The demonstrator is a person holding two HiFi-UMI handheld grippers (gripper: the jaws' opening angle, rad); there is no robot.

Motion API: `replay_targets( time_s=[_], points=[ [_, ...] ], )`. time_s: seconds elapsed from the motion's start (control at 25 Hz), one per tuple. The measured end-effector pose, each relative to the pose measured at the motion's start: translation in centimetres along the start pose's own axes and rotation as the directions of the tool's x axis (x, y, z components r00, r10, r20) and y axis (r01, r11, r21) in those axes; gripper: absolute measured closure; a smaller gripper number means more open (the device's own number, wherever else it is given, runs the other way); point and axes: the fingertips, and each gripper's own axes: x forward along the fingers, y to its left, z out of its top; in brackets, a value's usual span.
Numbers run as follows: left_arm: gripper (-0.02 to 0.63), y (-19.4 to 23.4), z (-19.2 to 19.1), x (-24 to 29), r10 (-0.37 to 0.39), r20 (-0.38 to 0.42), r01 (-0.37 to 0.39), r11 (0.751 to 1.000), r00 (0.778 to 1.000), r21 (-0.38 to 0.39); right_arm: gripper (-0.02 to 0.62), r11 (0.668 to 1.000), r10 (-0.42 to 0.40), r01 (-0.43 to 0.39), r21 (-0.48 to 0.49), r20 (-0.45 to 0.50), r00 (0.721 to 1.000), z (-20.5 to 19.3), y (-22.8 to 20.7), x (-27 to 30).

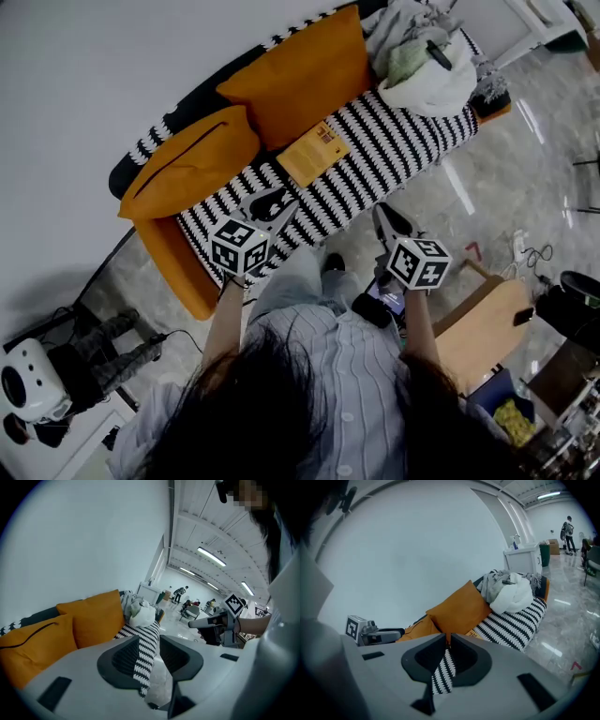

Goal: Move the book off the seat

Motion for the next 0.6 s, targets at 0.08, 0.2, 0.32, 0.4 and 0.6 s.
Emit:
replay_targets(
  time_s=[0.08, 0.2, 0.32, 0.4, 0.6],
  points=[
    [0.477, 2.0, -1.2, 1.3, -0.006, -0.043, 0.006, 1.000, 0.999, -0.003, 0.555, 1.000, -0.006, 0.007, 0.020, -0.026, 1.000, -0.2, -0.7, 1.8],
    [0.471, 4.8, -2.7, 3.2, -0.013, -0.090, 0.012, 1.000, 0.996, -0.015, 0.555, 0.999, -0.011, 0.014, 0.049, -0.058, 0.998, -0.8, -1.9, 4.3],
    [0.462, 7.5, -4.0, 5.3, -0.020, -0.120, 0.015, 0.999, 0.993, -0.039, 0.555, 0.993, 0.010, 0.000, 0.114, -0.086, 0.996, -1.8, -3.0, 7.1],
    [0.456, 9.4, -4.9, 6.8, -0.024, -0.143, 0.017, 0.998, 0.989, -0.052, 0.554, 0.984, 0.029, -0.011, 0.177, -0.101, 0.994, -2.5, -4.0, 9.2],
    [0.437, 13.6, -8.0, 11.0, -0.048, -0.221, 0.035, 0.997, 0.974, -0.065, 0.554, 0.970, 0.009, 0.030, 0.242, -0.157, 0.988, -4.7, -7.4, 15.1]
  ],
)
